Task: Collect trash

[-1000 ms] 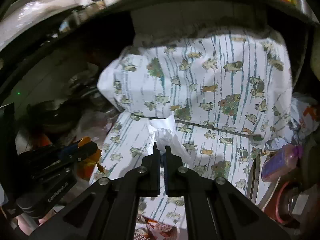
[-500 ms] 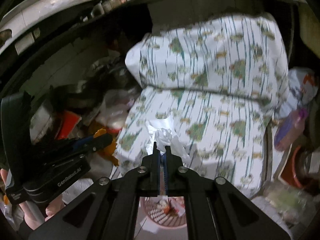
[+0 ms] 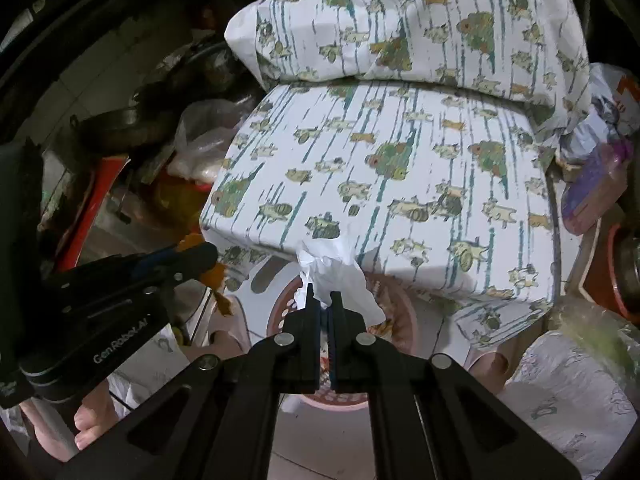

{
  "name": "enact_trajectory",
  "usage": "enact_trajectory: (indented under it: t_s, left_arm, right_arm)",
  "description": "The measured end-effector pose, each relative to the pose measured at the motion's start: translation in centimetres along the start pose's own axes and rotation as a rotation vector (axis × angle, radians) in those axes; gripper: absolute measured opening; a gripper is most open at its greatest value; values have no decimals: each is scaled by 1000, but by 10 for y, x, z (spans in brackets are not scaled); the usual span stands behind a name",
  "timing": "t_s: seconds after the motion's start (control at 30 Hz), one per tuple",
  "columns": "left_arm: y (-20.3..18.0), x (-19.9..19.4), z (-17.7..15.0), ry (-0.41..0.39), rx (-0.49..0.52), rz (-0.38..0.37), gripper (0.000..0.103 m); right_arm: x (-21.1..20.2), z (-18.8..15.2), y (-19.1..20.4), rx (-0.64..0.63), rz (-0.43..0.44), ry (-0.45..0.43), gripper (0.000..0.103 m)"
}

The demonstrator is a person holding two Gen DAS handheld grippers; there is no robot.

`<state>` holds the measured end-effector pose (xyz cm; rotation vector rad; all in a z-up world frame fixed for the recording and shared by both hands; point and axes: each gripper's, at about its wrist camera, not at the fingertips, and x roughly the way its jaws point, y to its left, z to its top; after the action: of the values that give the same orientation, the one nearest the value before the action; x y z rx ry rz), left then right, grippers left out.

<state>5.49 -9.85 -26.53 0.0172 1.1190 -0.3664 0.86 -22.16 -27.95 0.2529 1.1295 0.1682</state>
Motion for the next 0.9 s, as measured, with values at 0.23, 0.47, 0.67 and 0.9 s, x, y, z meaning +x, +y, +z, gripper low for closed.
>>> enact_trajectory:
  t_s: [0.23,0.47,0.67,0.9]
  left_arm:
    - [2,8,-3,13,2,4,13]
    - [9,3,-1,-32,-14,43,61]
    - [16,0,2,-46,-33,46,61]
    - [17,-11,4,-104,-13,103,69]
  right_arm:
    - [8,-1,-4,13,15,31,6]
    - [9,3,-11,35,21,27,12]
    - [6,4,-12,32,33,17,22]
    - [-5,6,-13,17,7,-51,37]
